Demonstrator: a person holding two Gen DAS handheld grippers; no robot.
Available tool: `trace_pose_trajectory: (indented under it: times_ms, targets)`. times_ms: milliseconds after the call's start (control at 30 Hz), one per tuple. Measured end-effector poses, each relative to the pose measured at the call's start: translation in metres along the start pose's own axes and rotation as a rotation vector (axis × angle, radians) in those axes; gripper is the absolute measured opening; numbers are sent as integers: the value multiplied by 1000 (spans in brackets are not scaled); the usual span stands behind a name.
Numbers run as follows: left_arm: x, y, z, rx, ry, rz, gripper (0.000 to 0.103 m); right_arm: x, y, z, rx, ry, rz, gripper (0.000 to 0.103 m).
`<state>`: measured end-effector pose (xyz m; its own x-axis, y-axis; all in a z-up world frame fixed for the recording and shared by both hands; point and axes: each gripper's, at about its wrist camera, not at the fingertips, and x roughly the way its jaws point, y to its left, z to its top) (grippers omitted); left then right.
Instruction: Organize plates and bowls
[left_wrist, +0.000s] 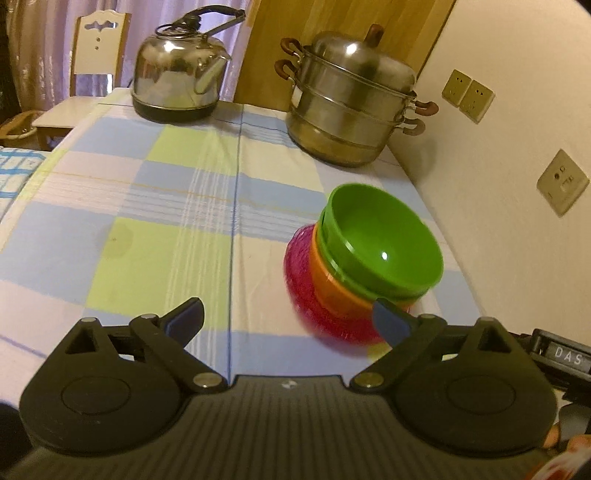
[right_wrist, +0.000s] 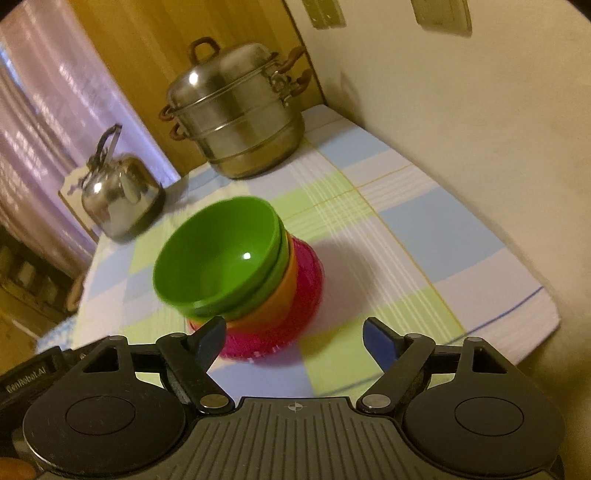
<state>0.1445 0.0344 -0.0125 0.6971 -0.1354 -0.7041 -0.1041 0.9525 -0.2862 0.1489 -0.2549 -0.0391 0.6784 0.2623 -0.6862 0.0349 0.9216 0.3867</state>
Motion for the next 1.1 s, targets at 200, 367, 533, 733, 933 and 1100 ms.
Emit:
trace_pose_trajectory:
  times_ms: [200, 367, 533, 733, 933, 1100]
  targets:
    - [-19, 2, -26, 2, 16, 20, 97, -18, 7, -28, -111, -2, -47, 81]
    - [-36, -1, -42, 35, 13, 32, 97, -29, 7, -43, -132, -4, -54, 81]
    - [-48, -8, -48, 101, 8, 55, 97, -39, 8, -48, -156, -8, -50, 81]
    - [-53, -10, -52, 114, 18, 92, 97, -45, 8, -52, -173, -19, -47, 81]
    - [-51, -10, -56, 101, 47, 99, 97, -45, 7, -55, -188, -14, -45, 81]
    - [-48, -10, -56, 94, 57, 109, 97, -44, 9, -57, -197, -11, -47, 81]
